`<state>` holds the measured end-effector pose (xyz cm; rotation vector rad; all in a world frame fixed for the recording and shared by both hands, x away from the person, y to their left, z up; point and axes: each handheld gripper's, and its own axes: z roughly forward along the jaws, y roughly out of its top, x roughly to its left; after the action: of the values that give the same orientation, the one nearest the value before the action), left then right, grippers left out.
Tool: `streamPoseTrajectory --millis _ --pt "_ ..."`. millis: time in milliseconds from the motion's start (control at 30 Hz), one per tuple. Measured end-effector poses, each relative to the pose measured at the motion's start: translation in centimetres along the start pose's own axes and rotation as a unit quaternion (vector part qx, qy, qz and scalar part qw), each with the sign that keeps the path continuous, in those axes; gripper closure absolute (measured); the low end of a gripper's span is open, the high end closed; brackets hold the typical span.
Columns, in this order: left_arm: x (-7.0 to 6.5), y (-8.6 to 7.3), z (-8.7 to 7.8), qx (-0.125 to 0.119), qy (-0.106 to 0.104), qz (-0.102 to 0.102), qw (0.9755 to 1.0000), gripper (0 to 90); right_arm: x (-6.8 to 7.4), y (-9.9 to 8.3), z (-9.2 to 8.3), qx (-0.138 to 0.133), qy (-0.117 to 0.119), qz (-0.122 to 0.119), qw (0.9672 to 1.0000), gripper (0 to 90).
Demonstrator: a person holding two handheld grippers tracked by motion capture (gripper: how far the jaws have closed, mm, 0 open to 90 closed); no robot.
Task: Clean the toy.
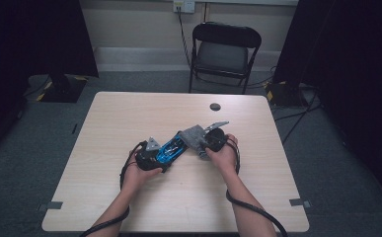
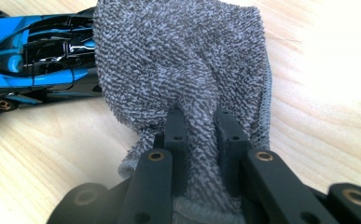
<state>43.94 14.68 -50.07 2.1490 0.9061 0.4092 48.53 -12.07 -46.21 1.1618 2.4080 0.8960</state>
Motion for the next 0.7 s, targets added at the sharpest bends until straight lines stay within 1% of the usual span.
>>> streamPoseTrajectory --millis 67,200,233,300,367,467,533,700 --pt "0.0 0.0 0.0 0.000 0.000 0.000 1.0000 24.3 -0.2 0.0 -0.2 -0.001 -0.010 0.003 0.9999 77.7" --pt "0.0 0.0 0.0 0.000 0.000 0.000 1.0000 24.3 -0.8 -0.3 -0.8 -0.012 -0.017 0.020 0.9996 77.7" --pt "0.0 0.0 0.0 0.000 0.000 0.000 1.0000 24.3 -1.0 -0.4 -1.1 -0.015 -0.022 0.022 0.9994 77.7" --pt "0.0 0.0 0.0 0.000 0.000 0.000 1.0000 24.3 -1.4 -0.7 -1.5 -0.018 -0.028 0.023 0.9992 77.6" --pt "0.0 0.0 0.0 0.000 0.000 0.000 1.0000 24.3 -1.7 -1.1 -2.1 -0.018 -0.040 0.026 0.9987 77.5" --pt "0.0 0.0 0.0 0.000 0.000 -0.001 1.0000 24.3 -2.0 -1.9 -2.8 -0.023 -0.044 0.032 0.9983 77.3" --pt "0.0 0.0 0.0 0.000 0.000 0.000 1.0000 24.3 -2.1 -2.4 -3.0 -0.018 -0.045 0.036 0.9981 77.1" --pt "0.0 0.0 0.0 0.000 0.000 0.000 1.0000 24.2 -1.5 -3.4 -3.0 -0.011 -0.046 0.030 0.9984 76.5"
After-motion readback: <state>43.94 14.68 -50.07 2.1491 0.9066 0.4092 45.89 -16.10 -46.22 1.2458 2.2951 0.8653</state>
